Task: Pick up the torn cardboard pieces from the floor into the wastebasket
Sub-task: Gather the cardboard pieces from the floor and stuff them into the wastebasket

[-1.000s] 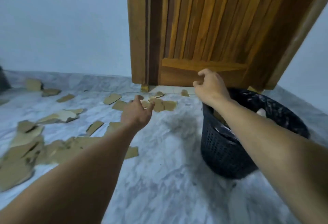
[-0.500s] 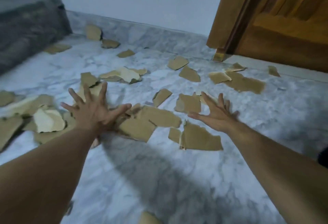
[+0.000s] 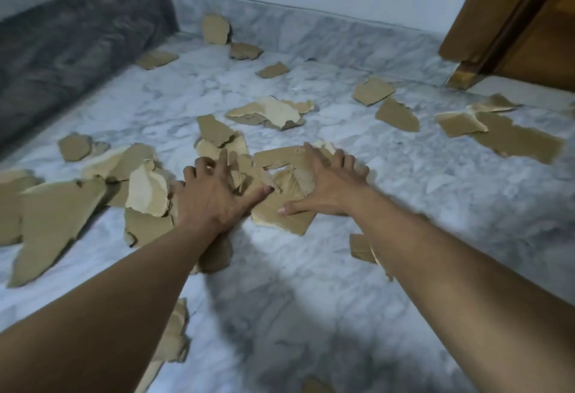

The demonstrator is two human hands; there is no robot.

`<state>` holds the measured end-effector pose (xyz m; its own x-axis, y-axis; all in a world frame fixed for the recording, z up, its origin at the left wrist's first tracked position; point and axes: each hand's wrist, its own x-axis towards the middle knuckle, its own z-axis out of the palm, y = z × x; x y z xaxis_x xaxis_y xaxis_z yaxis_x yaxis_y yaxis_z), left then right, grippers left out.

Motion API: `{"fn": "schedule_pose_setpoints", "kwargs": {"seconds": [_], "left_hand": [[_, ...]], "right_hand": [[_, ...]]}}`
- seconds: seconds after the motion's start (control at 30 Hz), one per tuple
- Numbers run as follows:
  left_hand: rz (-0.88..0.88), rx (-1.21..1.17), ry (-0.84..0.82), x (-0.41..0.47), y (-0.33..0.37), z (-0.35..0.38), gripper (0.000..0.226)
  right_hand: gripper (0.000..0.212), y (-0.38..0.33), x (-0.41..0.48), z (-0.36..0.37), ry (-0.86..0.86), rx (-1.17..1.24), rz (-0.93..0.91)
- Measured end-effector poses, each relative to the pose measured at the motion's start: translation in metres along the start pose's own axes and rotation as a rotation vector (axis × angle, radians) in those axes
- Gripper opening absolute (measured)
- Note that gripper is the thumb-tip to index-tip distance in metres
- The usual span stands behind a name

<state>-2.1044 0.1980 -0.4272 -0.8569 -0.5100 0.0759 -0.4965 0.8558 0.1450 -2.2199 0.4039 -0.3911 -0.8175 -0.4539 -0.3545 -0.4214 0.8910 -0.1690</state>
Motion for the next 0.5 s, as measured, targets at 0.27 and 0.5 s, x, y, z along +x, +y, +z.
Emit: {"fn": "schedule_pose_setpoints", "kwargs": {"seconds": [0.27, 0.5], "left_hand": [[-0.022, -0.182, -0.045, -0.012, 0.013, -0.011, 0.082], [-0.025, -0.469, -0.151, -0.047, 0.041, -0.027, 0.063]], "right_hand": [[0.110, -0.036, -0.015, -0.012, -0.136, 0.249, -0.013], [0.086, -0.006, -0.066, -0.004, -0.159, 0.713, 0.022]]}}
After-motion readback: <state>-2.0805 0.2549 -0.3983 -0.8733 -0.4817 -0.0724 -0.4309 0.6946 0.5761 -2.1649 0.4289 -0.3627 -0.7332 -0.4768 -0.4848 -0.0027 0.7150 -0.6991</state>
